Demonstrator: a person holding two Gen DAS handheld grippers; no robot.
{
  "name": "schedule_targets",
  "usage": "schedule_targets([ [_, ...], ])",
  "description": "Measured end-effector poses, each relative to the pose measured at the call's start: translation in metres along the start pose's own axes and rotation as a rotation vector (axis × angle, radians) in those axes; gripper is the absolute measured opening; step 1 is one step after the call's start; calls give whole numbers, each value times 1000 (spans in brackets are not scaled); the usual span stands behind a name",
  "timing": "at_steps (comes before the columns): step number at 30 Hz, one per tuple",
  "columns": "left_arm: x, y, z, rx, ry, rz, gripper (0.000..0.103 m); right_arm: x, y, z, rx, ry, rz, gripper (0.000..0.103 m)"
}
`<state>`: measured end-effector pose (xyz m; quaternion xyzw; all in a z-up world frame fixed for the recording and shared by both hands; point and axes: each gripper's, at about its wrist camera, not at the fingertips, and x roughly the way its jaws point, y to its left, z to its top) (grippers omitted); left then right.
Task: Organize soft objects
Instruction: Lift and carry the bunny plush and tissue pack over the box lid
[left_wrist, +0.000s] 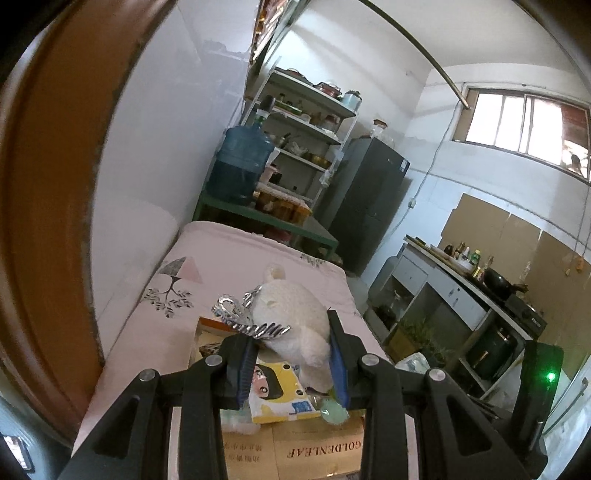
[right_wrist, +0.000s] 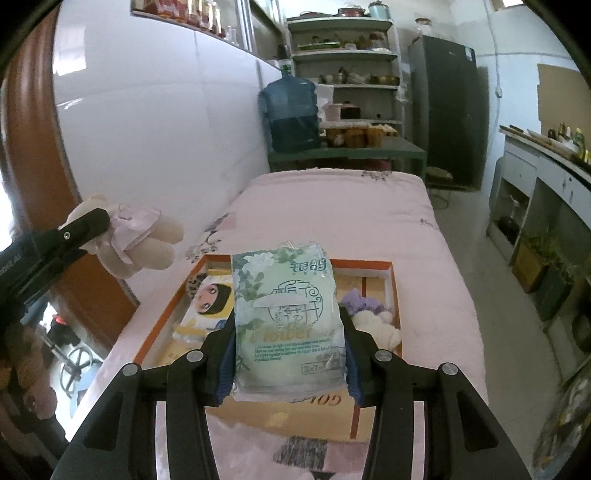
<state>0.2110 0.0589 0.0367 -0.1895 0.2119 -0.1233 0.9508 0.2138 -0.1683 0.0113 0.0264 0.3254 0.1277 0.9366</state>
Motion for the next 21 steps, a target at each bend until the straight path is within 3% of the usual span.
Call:
schedule_targets([
  [9,35,1,-2,-17,40,1,35,33,-29,16,35,33,-37,49],
  [21,72,8,-17,-3,112,8,35,78,-47,16,76,122,3,49],
])
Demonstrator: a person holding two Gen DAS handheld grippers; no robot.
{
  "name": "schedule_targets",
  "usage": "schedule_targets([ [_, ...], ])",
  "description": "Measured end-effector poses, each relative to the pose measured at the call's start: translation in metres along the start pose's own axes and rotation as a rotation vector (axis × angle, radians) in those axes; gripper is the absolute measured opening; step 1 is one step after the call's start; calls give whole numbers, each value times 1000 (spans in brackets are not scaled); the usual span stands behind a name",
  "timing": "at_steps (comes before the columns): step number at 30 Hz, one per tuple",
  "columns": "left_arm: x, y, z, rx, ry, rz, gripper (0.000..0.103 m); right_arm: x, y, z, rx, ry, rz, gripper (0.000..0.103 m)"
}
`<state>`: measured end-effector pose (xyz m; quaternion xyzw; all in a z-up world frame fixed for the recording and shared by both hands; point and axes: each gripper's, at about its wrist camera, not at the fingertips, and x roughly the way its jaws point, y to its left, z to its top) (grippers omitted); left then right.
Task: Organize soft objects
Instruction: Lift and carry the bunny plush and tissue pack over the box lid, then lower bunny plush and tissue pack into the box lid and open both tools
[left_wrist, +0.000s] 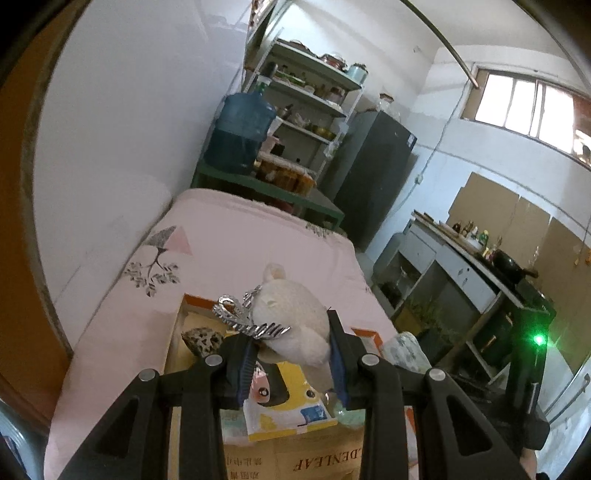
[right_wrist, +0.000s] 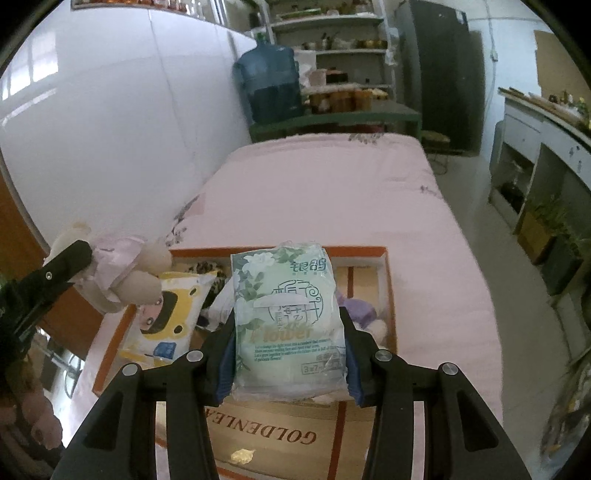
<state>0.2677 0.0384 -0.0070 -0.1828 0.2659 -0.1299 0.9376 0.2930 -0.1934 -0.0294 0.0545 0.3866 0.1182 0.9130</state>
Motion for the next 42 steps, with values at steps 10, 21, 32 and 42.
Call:
schedule_targets([
  [10,19,4,-14,22,61,12,35,20,-1,-7,4,38,13,49],
  [21,31,9,-25,26,101,31,35,33,-3,-9,8,67,18,49],
  [32,40,20,-28,1,122,4,42,43,-6,-13,17,80,32,52],
  [42,38,27,-30,-13,113,22,55,42,-5,-14,18,72,27,58],
])
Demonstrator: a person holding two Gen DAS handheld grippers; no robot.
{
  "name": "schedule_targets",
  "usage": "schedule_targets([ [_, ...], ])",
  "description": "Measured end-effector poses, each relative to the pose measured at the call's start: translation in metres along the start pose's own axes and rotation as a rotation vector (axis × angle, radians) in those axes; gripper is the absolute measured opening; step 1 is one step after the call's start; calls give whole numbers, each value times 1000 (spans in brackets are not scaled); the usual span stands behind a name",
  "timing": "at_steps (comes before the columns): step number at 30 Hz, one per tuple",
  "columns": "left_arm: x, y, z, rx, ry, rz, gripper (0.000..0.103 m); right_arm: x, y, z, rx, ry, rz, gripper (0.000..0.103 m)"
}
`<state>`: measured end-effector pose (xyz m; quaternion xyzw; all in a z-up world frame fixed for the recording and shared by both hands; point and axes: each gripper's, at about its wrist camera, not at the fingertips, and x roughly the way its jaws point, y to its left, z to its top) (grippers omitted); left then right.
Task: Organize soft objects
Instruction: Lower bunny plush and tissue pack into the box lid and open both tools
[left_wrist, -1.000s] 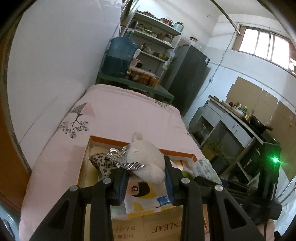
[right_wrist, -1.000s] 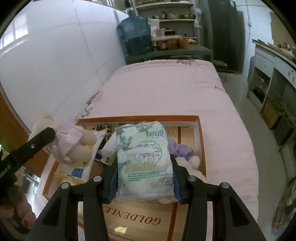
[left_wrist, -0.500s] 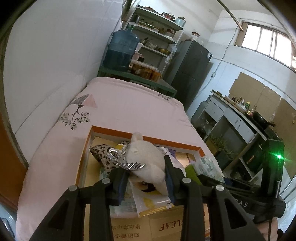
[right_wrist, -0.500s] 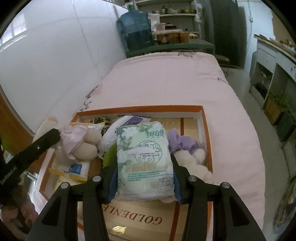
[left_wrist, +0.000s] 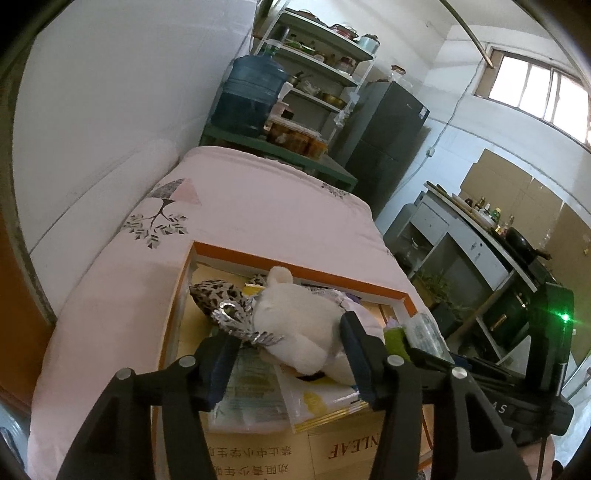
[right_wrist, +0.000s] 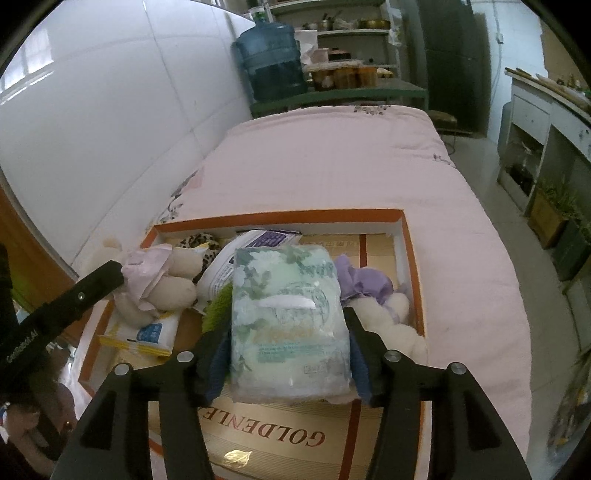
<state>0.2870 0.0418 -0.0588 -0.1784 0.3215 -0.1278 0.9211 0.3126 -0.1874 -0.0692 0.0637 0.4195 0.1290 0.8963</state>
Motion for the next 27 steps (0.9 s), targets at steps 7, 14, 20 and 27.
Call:
schedule_targets([
  [7,-8,0,0,-5,-32,-11,63,-4,1,-1,-8,-13,-7,61],
  [14,-22,-4,3,4,-66,-7,67,-15,3,-2,-18,-42,-23,69],
  [20,-33,-7,5,19,-82,13,68,-29,8,-4,-29,-65,-22,71],
  [27,-21,-3,1,38,-18,106,73,-39,12,-7,-38,-77,-20,73],
])
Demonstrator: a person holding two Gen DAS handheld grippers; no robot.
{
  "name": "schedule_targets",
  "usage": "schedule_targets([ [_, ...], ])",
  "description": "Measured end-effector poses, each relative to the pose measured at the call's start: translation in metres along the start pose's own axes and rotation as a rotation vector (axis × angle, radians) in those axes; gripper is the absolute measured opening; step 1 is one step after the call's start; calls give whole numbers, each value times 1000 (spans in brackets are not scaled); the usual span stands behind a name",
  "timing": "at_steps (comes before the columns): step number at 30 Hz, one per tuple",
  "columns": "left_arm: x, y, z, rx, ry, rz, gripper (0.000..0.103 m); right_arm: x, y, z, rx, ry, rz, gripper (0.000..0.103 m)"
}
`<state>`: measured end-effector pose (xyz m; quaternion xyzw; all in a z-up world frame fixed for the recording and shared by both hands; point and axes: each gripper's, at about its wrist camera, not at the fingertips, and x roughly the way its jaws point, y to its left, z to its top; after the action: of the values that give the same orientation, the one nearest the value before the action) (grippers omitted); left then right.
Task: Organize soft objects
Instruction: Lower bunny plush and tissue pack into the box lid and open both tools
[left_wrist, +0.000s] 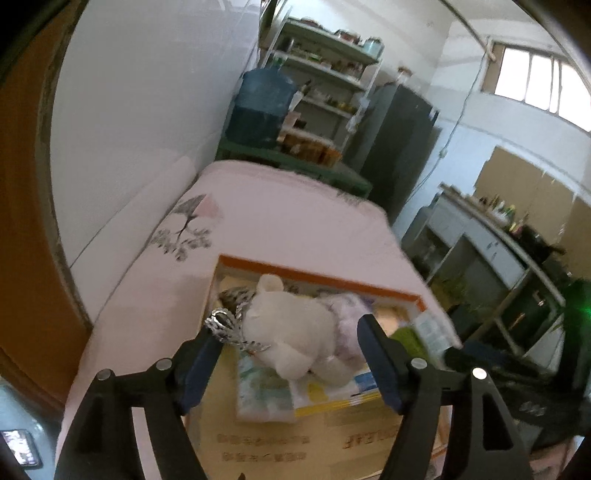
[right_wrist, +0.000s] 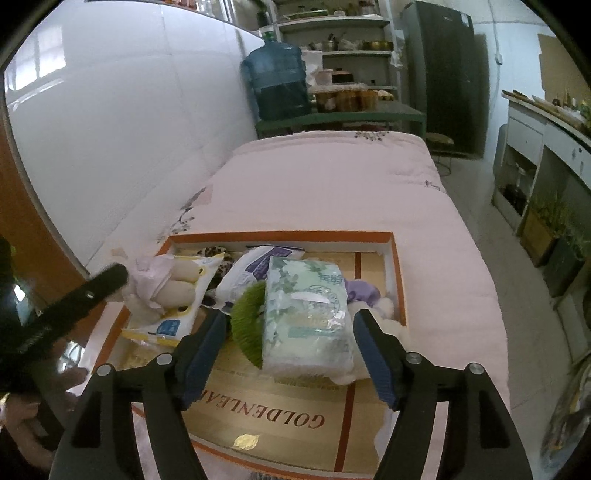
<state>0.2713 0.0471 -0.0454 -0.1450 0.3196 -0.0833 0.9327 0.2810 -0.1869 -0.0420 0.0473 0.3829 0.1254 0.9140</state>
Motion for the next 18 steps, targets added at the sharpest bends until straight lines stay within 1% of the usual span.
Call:
schedule_targets([
  [2,4,1,-4,17,21,27,74,-3,1,0,-1,-3,0,73],
  [5,4,4,-9,24,34,28,74,-5,1,-1,-4,-6,-1,73],
  [9,-1,10,-13,14,41,-3,75,-7,2,-2,-4,-6,1,73],
  [15,-19,8,-15,30,14,-50,75,-10,7,-5,-9,-2,8,73],
  [18,-28,9,-15,18,4,-81,75,-13,9,-7,-11,-3,11,73],
])
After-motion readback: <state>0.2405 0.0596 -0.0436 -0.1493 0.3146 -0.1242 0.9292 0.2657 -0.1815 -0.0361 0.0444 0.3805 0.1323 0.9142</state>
